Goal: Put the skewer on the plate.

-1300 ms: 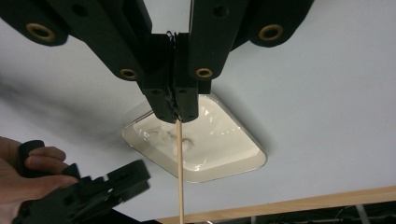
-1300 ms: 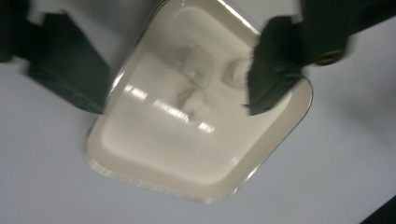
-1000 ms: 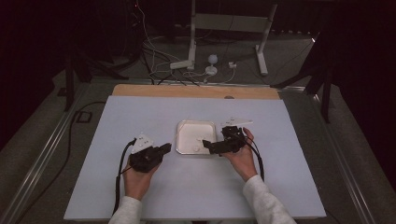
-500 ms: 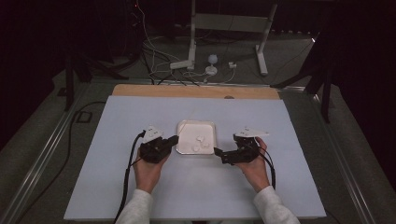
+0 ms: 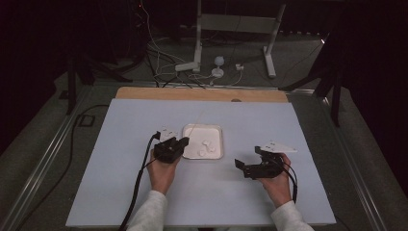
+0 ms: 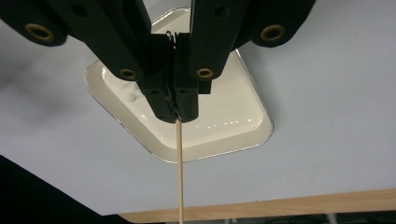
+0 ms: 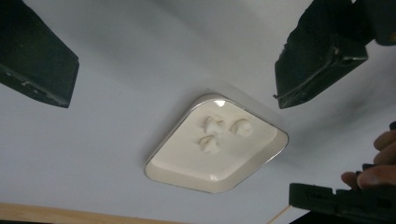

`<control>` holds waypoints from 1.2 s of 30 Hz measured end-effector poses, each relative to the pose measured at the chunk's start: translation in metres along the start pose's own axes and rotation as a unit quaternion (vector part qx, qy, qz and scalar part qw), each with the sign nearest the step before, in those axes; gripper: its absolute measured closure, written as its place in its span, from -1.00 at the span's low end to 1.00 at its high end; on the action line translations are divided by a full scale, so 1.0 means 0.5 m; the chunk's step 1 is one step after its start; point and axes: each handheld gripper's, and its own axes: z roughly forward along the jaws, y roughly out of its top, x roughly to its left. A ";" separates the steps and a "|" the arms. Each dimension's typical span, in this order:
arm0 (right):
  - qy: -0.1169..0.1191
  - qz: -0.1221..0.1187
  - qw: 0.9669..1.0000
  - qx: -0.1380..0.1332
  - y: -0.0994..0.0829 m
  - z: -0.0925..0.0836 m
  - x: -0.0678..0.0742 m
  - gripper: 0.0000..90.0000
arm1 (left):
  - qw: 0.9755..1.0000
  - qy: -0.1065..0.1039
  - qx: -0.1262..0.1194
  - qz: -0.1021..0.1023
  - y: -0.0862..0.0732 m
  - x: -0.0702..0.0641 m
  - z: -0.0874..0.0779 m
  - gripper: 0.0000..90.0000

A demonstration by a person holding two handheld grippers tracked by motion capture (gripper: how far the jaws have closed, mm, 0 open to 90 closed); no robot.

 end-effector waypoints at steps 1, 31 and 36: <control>-0.001 0.001 1.000 -0.001 -0.001 -0.002 -0.002 -1.00 | 1.000 0.000 0.003 -0.002 -0.001 0.001 0.004 0.98; -0.014 0.011 1.000 -0.012 -0.005 -0.015 -0.016 -1.00 | 0.999 -0.021 0.029 -0.024 -0.031 -0.007 0.049 0.05; -0.012 0.010 1.000 -0.012 -0.006 -0.015 -0.015 -1.00 | 0.998 -0.049 0.015 -0.033 -0.022 0.002 0.026 -0.32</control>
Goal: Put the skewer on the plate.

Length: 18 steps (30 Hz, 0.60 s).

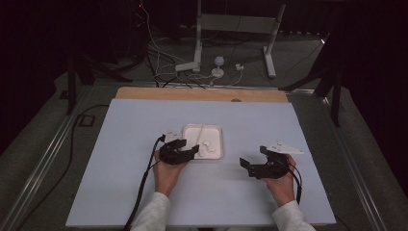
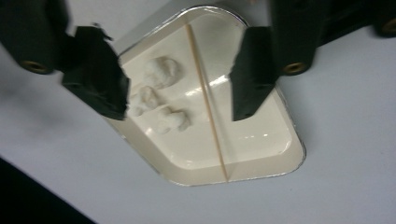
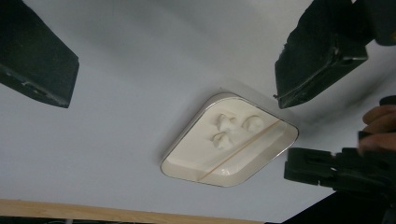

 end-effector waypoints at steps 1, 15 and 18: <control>0.001 -0.001 1.000 -0.001 0.000 0.000 0.000 -1.00 | 1.000 -0.002 -0.003 0.001 0.002 0.001 -0.005 -0.38; 0.000 -0.005 1.000 -0.021 -0.003 -0.028 -0.010 -1.00 | 0.997 -0.020 -0.065 0.028 0.018 0.027 -0.135 -0.83; -0.001 -0.004 1.000 -0.023 -0.006 -0.036 -0.016 -1.00 | 0.997 -0.015 -0.069 0.039 0.011 0.036 -0.162 -0.91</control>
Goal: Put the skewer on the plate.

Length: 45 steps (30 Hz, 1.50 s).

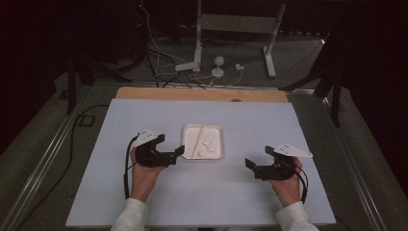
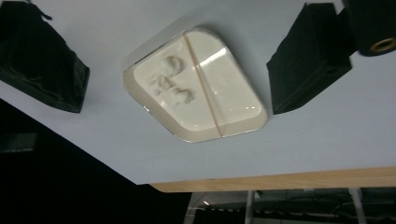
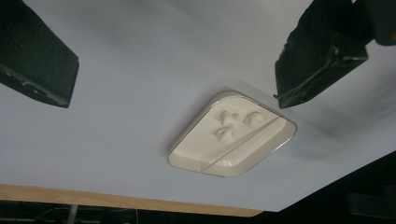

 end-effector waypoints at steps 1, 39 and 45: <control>0.000 0.000 1.000 0.000 -0.001 -0.003 -0.002 -1.00 | 1.000 0.003 -0.003 0.002 -0.003 0.002 -0.009 -0.92; -0.013 -0.013 0.999 -0.037 -0.041 -0.064 -0.037 -1.00 | 0.997 0.060 -0.055 0.017 -0.083 0.051 -0.146 -0.99; -0.014 -0.010 0.999 -0.041 -0.042 -0.066 -0.037 -1.00 | 0.996 0.063 -0.062 0.012 -0.085 0.056 -0.152 -0.99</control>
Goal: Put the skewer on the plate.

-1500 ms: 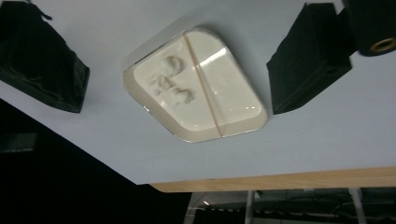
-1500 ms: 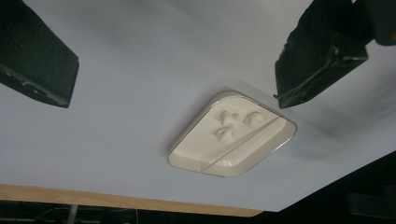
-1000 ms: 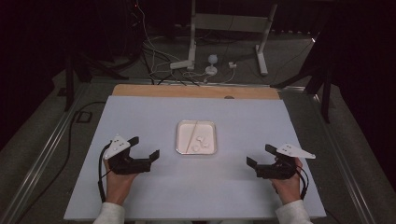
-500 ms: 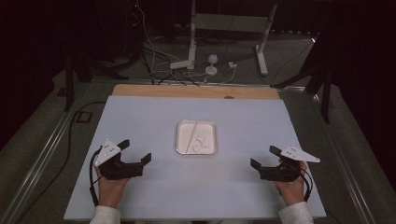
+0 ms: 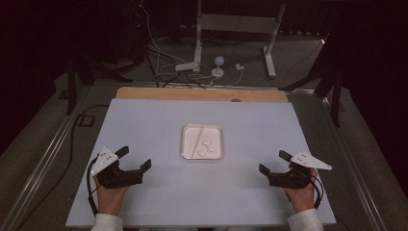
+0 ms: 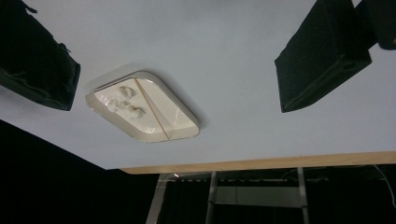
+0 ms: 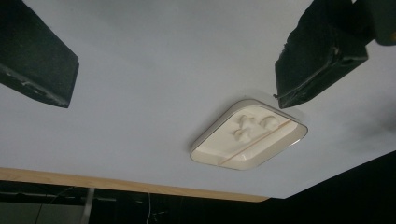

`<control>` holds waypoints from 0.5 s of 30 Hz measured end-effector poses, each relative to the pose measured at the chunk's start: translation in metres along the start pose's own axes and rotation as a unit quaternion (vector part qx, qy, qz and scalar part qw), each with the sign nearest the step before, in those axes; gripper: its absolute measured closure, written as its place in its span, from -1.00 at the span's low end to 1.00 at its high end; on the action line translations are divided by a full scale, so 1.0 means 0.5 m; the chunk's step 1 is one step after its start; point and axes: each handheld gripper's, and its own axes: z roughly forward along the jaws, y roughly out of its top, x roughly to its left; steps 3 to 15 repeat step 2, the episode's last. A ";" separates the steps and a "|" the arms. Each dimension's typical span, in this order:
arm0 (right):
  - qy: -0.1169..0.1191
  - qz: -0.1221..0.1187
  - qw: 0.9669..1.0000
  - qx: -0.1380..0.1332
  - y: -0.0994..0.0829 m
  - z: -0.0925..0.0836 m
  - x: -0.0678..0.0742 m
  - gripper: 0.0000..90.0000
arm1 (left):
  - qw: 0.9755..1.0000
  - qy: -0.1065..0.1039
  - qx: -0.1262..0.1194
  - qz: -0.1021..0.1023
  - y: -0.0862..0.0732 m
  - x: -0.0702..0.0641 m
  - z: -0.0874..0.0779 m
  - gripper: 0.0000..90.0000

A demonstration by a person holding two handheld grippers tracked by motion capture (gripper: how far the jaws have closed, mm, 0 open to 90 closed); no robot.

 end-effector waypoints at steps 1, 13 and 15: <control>0.000 0.000 1.000 0.000 0.000 0.000 0.000 -1.00 | 1.000 0.001 0.000 0.000 0.000 0.000 0.000 -0.99; -0.001 0.000 1.000 0.000 -0.001 0.000 -0.001 -1.00 | 1.000 0.000 0.000 0.000 0.000 0.001 0.000 -0.99; -0.001 0.000 1.000 0.000 -0.001 0.000 -0.001 -1.00 | 1.000 0.000 0.000 0.000 0.000 0.001 0.000 -0.99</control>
